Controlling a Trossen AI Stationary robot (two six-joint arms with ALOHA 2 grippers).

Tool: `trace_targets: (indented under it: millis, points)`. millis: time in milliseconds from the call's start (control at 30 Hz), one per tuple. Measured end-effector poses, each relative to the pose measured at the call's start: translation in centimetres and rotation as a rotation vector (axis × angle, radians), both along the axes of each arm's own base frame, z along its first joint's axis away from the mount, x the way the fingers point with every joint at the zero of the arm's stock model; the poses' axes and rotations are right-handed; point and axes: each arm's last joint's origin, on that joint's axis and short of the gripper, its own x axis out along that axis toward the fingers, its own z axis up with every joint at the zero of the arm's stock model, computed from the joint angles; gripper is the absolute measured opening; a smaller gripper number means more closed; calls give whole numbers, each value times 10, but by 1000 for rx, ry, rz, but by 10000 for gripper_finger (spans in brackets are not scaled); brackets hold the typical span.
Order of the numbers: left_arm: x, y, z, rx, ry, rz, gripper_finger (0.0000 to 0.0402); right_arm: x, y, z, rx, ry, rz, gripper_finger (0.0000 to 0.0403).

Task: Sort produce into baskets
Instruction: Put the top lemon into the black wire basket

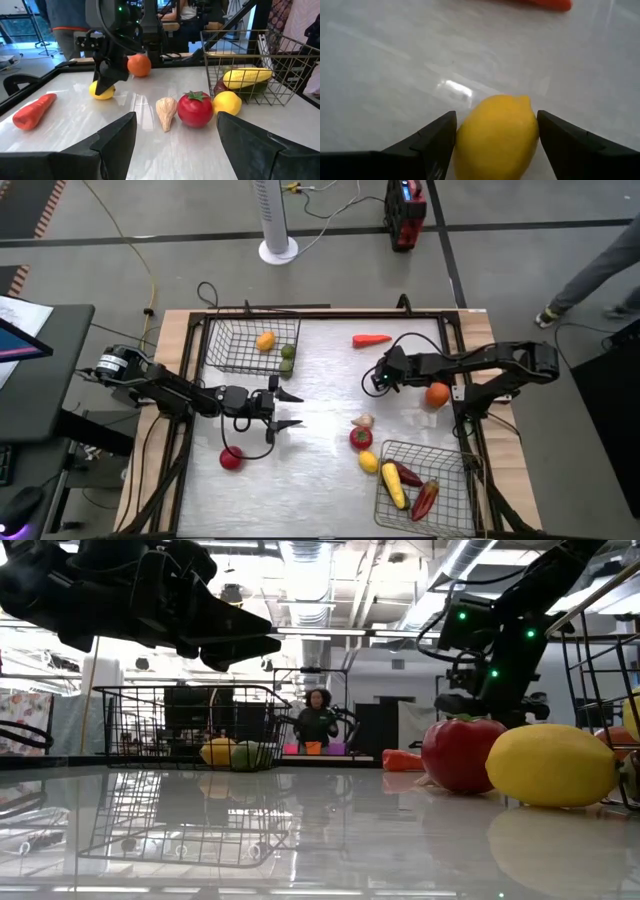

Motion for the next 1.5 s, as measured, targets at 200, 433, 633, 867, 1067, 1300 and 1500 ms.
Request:
trace_targets:
  millis: [200, 433, 633, 867, 1067, 1300, 1500]
  points:
    - [0, 0, 0, 0, -1, 0, 264, 0, 2, -3, 42, 9, 35, 334]
    - [0, 0, 0, 1, -1, 1, 264, 1, 2, -2, 25, 1, 37, 333]
    - [0, 0, 0, 3, 0, 2, 264, 0, 3, -2, 54, 10, 46, 285]
    - [0, 0, 0, 4, 1, 10, 264, 9, 11, 8, 140, -1, 136, 261]
    - [0, 0, 0, 9, 1, 11, 264, 35, 41, 46, 290, -63, 361, 258]
    - [0, 0, 0, 8, 1, 10, 264, 54, 93, 108, 333, -116, 591, 257]
    - [0, 0, 0, -9, -4, 11, 264, 54, 126, 143, 229, -158, 682, 256]
